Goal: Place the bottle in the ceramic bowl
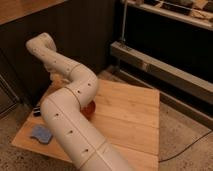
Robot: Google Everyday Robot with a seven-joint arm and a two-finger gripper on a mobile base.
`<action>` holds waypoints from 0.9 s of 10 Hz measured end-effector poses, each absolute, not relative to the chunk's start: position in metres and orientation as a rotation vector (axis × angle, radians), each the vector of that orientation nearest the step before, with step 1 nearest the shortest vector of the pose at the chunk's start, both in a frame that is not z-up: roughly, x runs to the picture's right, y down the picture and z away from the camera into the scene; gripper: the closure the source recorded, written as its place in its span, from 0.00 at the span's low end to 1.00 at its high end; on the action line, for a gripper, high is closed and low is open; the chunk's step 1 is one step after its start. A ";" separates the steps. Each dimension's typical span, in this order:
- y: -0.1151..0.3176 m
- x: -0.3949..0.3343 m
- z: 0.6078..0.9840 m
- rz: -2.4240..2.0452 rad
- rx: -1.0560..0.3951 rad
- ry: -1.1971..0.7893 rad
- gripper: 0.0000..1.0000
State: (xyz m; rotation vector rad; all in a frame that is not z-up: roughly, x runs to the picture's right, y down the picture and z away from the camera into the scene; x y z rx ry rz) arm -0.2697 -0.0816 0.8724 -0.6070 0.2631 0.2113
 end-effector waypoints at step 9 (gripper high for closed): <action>-0.043 -0.297 0.796 0.579 -0.673 0.110 1.00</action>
